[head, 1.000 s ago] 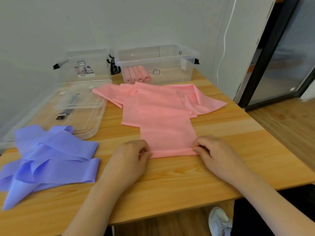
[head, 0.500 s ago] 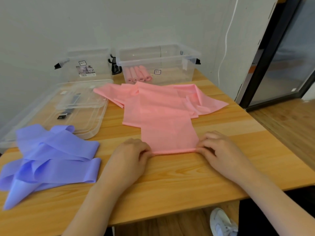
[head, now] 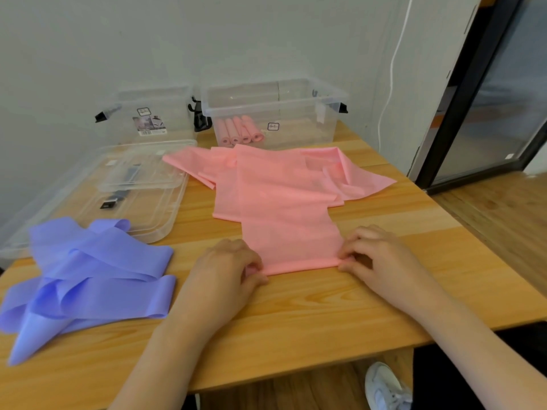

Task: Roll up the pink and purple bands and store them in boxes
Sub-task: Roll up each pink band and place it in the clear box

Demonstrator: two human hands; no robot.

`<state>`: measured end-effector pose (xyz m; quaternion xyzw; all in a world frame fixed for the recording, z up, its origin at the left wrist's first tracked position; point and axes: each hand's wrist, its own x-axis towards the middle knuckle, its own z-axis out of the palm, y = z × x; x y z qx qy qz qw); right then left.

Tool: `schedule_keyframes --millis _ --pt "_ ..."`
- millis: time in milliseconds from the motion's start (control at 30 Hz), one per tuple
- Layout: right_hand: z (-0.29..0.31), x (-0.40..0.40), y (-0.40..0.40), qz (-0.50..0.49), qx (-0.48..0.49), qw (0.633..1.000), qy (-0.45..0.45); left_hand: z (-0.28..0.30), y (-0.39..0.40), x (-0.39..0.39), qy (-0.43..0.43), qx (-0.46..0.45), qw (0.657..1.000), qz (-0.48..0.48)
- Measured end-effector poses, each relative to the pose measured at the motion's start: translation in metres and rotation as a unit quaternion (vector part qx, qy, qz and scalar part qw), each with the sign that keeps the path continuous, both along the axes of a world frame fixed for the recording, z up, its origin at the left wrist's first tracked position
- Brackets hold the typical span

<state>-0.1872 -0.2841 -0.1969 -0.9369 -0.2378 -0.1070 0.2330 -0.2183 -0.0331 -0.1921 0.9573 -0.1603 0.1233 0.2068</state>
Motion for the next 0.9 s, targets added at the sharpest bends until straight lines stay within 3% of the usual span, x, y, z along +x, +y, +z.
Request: schedule_keyframes --millis 300,567,733,900 --pt "-0.0023 0.0001 0.0043 -0.042 0.066 0.997 0.03 -0.0057 -0.0039 0.0 -0.009 -0.014 0.999 0.038" --pt "0.0002 0.0017 -0.0009 0.007 0.029 0.999 0.018 -0.0042 0.0008 0.0014 -0.018 0.003 1.0 0.002" --pt "-0.0034 0.0001 0.0031 -0.022 0.062 0.998 0.014 -0.0068 -0.0047 0.0011 -0.012 -0.042 0.998 0.054" --pt "-0.0009 -0.0007 0.0036 -0.024 0.071 0.997 0.02 -0.0084 -0.0008 0.0004 -0.018 -0.034 0.999 0.006"
